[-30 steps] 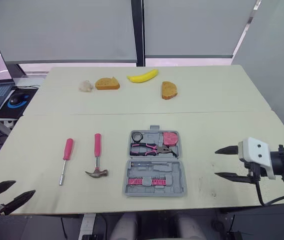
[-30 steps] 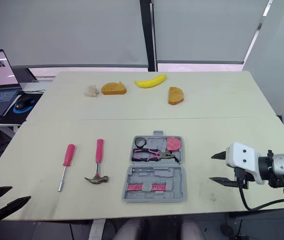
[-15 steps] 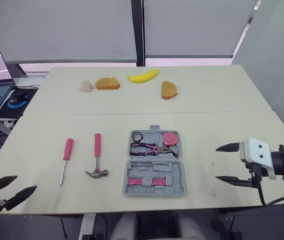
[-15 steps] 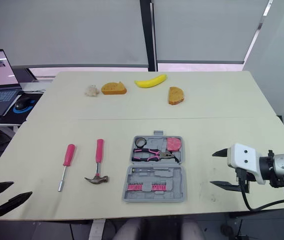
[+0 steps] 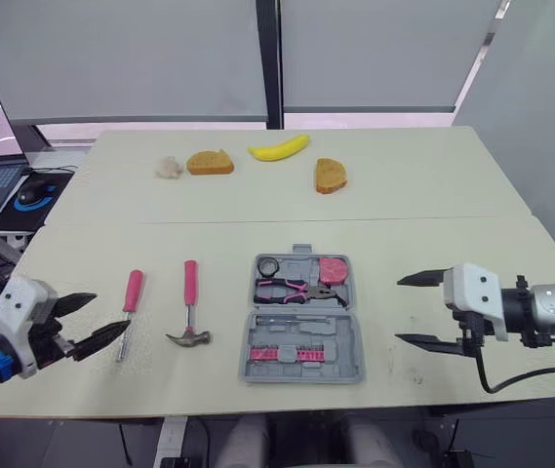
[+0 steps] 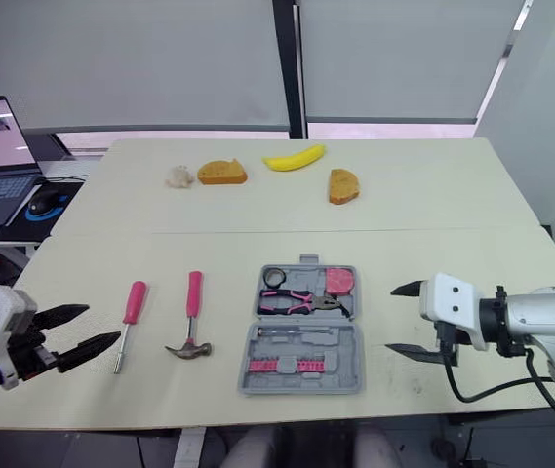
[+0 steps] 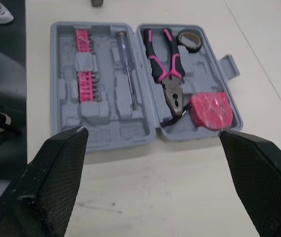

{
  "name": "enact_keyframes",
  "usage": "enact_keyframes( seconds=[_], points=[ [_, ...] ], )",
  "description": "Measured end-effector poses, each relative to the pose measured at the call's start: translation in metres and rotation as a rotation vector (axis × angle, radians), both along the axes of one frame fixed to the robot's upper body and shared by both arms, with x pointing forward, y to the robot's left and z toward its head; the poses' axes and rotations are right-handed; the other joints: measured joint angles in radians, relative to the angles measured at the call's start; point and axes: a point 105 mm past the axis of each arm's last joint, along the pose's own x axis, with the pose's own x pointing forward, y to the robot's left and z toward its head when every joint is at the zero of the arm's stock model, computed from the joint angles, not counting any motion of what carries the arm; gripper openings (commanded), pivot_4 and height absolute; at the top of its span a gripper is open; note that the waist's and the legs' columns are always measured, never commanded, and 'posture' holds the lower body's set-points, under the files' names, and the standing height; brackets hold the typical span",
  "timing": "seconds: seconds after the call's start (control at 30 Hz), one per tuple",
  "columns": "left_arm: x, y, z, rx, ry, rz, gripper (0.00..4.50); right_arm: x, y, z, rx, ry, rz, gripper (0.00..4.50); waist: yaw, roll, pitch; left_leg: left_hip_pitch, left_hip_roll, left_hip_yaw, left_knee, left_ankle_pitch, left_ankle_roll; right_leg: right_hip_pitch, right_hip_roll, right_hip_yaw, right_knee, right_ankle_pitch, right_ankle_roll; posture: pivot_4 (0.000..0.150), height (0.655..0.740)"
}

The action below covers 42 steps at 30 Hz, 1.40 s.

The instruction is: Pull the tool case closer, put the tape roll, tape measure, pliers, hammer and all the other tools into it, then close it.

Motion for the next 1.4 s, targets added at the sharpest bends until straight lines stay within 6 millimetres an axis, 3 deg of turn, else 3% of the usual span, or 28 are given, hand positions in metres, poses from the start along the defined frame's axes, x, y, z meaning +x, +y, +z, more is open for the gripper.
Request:
enact_keyframes(
  seconds=[0.23,0.33,0.5,0.9,1.0,1.4],
  points=[
    [0.011,-0.041,-0.031,-0.147,0.079,0.134,4.50,0.000,0.041,0.017,0.110,-0.029,0.101,4.48,0.000,-0.001,0.000,0.000,0.000,-0.001,0.001,0.000,0.000,0.000,0.001,0.000,0.001,0.001,0.002,0.150,0.7400],
    [0.017,-0.047,-0.039,-0.178,0.085,0.238,4.50,0.002,0.053,0.023,0.140,-0.033,0.131,4.48,0.001,-0.001,0.000,0.000,-0.001,-0.001,0.001,0.000,0.000,0.001,0.001,0.000,0.001,0.001,0.002,0.150,0.7400],
    [0.026,-0.053,-0.059,-0.184,0.111,0.424,4.50,0.008,0.062,0.024,0.135,-0.019,0.163,4.48,0.002,-0.002,-0.001,0.000,-0.002,-0.001,0.002,0.000,0.000,0.002,0.001,0.000,0.001,0.002,0.003,0.150,0.7400],
    [0.051,-0.073,-0.091,-0.100,0.164,0.526,4.50,0.009,0.076,0.018,0.134,0.015,0.232,4.48,0.003,-0.003,-0.001,0.000,-0.002,-0.002,0.002,0.000,0.000,0.002,0.001,0.000,0.001,0.002,0.003,0.150,0.7400],
    [0.057,-0.077,-0.092,-0.087,0.155,0.518,3.94,0.010,0.075,0.018,0.127,0.009,0.230,4.50,0.003,-0.003,-0.001,0.000,-0.003,-0.002,0.002,0.000,0.000,0.002,0.001,0.000,0.001,0.002,0.003,0.150,0.7400],
    [0.063,-0.088,-0.093,-0.074,0.179,0.484,0.30,0.010,0.075,0.015,0.119,0.017,0.232,4.50,0.003,-0.002,-0.001,0.001,-0.003,-0.002,0.002,0.000,-0.001,0.002,0.000,0.000,0.001,0.002,0.003,0.150,0.7400]
  ],
)
